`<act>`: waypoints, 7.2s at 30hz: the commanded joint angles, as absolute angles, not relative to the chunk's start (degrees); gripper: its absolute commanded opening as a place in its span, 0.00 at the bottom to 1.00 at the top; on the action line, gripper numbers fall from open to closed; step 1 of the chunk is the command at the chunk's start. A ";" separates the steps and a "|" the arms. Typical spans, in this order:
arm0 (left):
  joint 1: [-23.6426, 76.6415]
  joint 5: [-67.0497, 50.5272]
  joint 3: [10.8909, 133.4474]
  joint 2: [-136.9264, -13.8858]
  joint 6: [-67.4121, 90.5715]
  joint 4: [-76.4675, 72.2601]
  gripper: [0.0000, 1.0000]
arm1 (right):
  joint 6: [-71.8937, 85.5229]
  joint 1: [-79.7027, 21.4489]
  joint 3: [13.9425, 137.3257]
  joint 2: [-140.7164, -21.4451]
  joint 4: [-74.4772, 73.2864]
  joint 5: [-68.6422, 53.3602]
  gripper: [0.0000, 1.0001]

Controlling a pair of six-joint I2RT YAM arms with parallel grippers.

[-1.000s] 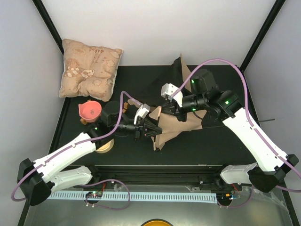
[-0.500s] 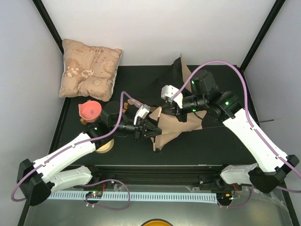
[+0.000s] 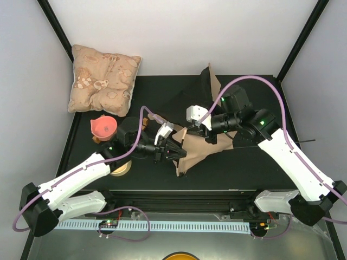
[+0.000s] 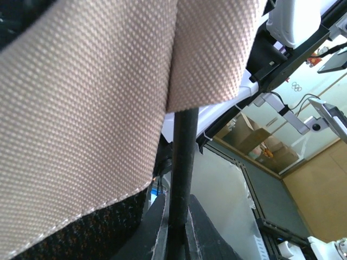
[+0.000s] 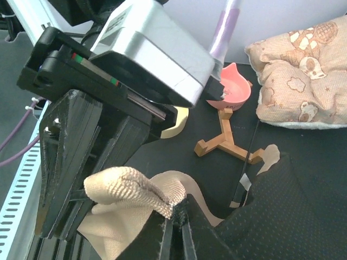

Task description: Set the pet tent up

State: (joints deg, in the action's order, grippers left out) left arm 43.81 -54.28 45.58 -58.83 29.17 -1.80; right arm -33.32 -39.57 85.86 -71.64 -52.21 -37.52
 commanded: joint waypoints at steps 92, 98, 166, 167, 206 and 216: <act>-21.27 -42.28 37.70 -42.09 35.99 20.39 0.02 | 15.01 -14.80 32.11 -39.65 33.49 -39.43 0.53; -21.36 -42.32 37.84 -42.24 35.86 20.36 0.01 | 14.18 -14.04 34.40 -39.19 31.46 -38.91 0.34; 35.16 -30.88 120.38 -101.52 -20.64 60.46 0.84 | 15.12 -12.30 39.81 -34.87 13.91 -46.36 0.01; 35.42 -31.26 121.49 -102.96 -21.98 60.98 0.84 | 15.04 -12.26 39.88 -34.81 13.77 -46.40 0.01; 39.12 -48.93 108.93 -90.71 -7.96 41.19 0.02 | 13.77 -19.00 48.54 -44.01 -17.69 -53.49 0.01; 39.03 -51.42 103.66 -88.56 -5.85 37.30 0.01 | 11.97 -22.58 46.30 -43.83 -21.77 -50.74 0.05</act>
State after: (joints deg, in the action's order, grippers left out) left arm 39.33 -46.96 105.34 -91.81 -7.62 43.64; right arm 11.18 -21.96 48.49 -43.92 -15.90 -51.96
